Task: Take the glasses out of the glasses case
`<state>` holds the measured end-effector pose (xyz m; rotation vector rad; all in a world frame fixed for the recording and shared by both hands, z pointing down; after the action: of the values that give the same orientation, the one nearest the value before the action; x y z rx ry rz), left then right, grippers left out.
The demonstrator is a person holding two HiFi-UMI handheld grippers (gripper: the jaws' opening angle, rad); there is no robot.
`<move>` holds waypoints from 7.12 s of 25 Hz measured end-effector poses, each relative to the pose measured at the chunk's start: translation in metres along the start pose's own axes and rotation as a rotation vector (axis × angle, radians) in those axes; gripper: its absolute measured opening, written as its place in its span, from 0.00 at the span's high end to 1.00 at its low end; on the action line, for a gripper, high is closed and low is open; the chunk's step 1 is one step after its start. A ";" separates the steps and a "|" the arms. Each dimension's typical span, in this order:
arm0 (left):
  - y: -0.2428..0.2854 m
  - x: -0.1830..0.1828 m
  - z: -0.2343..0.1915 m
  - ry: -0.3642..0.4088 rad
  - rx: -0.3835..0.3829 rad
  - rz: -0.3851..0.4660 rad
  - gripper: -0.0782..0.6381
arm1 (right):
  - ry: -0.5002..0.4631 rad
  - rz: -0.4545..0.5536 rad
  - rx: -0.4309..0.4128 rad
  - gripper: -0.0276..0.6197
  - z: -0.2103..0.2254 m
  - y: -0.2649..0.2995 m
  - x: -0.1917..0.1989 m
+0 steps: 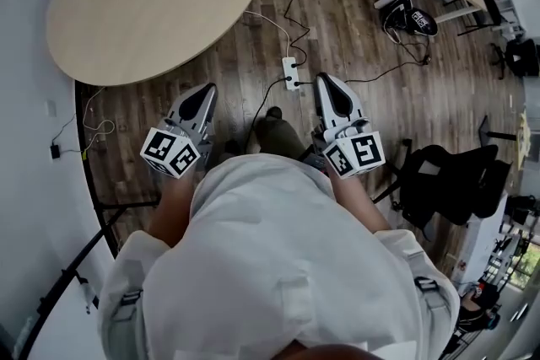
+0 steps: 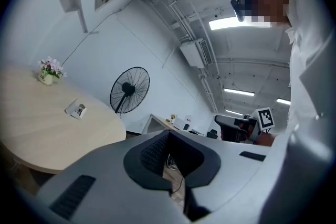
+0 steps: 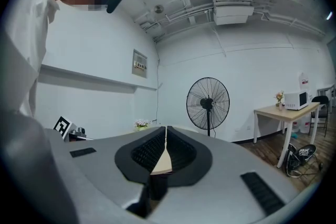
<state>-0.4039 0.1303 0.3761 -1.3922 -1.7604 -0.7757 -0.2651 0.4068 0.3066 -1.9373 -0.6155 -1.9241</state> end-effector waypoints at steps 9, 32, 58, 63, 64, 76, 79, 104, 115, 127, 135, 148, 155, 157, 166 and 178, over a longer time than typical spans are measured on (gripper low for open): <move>0.101 -0.046 -0.028 0.035 -0.091 -0.004 0.88 | 0.064 -0.012 -0.088 0.92 0.087 0.090 0.000; 0.268 -0.108 -0.099 0.072 -0.565 0.021 0.88 | 0.155 -0.013 -0.449 0.92 0.280 0.323 0.030; 0.295 -0.176 -0.362 -0.009 -0.919 -0.177 0.84 | -0.075 -0.141 -0.878 0.92 0.219 0.622 0.031; 0.293 -0.170 -0.410 -0.028 -0.925 -0.299 0.80 | -0.065 -0.152 -0.942 0.92 0.187 0.677 0.040; 0.294 -0.168 -0.417 -0.026 -0.926 -0.331 0.79 | -0.064 -0.154 -0.956 0.92 0.182 0.684 0.043; 0.304 -0.135 -0.489 -0.092 -0.926 -0.669 0.75 | -0.022 -0.239 -1.132 0.92 0.148 0.767 0.097; 0.303 -0.132 -0.496 -0.130 -0.937 -0.722 0.75 | -0.004 -0.284 -1.187 0.92 0.144 0.785 0.113; 0.296 -0.118 -0.544 -0.363 -0.830 -0.877 0.78 | 0.047 -0.429 -1.269 0.92 0.130 0.838 0.155; 0.304 -0.129 -0.549 -0.354 -0.821 -0.879 0.85 | 0.037 -0.415 -1.248 0.92 0.138 0.842 0.156; 0.267 -0.223 -0.478 -0.112 -0.929 -0.511 0.85 | -0.034 -0.273 -1.198 0.92 0.120 0.802 0.101; 0.221 -0.298 -0.363 0.121 -0.990 -0.077 0.85 | -0.077 -0.111 -1.143 0.92 0.106 0.750 0.033; 0.192 -0.303 -0.234 0.358 -1.154 0.404 0.85 | -0.099 0.089 -1.124 0.92 0.136 0.721 -0.056; 0.222 -0.275 -0.178 0.339 -1.228 0.546 0.85 | -0.070 0.127 -1.121 0.92 0.178 0.705 -0.077; 0.230 -0.264 -0.164 0.340 -1.237 0.565 0.85 | -0.058 0.122 -1.125 0.92 0.187 0.695 -0.074; 0.281 -0.207 -0.146 0.251 -1.254 0.585 0.85 | -0.013 0.108 -1.143 0.92 0.233 0.686 -0.067; 0.315 -0.199 -0.156 0.250 -1.216 0.558 0.85 | -0.021 0.094 -1.177 0.92 0.253 0.696 -0.050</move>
<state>-0.0422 -0.0313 0.2948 -2.2369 -0.5207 -1.6971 0.3169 -0.0531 0.2926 -2.4682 0.8167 -2.4358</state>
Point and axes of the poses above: the fingertips, and each gripper's own axes: y forward along the fingers, z to its right, x out of its underside, the point moved 8 cm from there along -y, backward along the fingers, and after that the axes turned 7 degrees about -y, right-handed, at the moved point
